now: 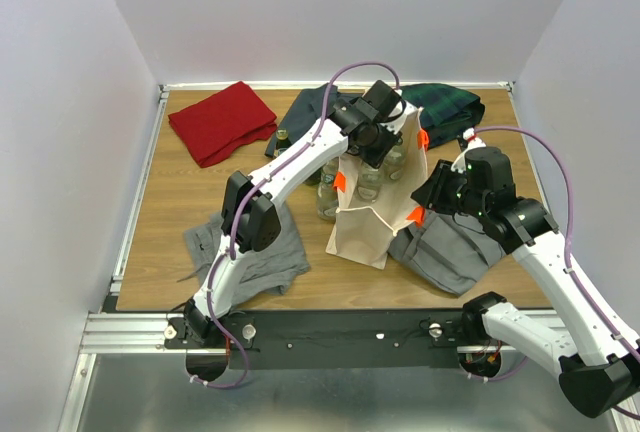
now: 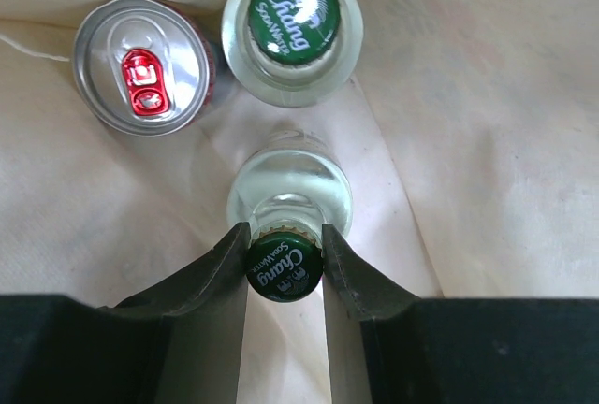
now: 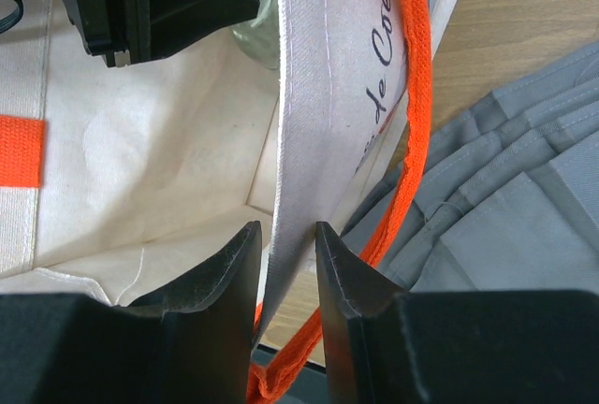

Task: Take the beverage out of the canvas bag
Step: Take out the drink from the canvas bag.

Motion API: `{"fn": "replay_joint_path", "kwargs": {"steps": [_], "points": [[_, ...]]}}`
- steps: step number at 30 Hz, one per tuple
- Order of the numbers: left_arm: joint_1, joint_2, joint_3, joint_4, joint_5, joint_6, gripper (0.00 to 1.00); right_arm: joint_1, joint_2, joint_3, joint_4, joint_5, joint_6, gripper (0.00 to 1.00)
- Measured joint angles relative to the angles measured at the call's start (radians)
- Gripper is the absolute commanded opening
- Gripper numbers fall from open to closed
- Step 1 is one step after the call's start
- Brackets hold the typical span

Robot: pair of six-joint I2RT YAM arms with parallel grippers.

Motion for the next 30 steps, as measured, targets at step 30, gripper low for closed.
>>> {"fn": "replay_joint_path", "kwargs": {"steps": [30], "points": [[-0.035,-0.076,0.034,-0.069,0.002,0.053,0.00,0.000,-0.013,0.000,0.000,0.035,0.026,0.74]]}}
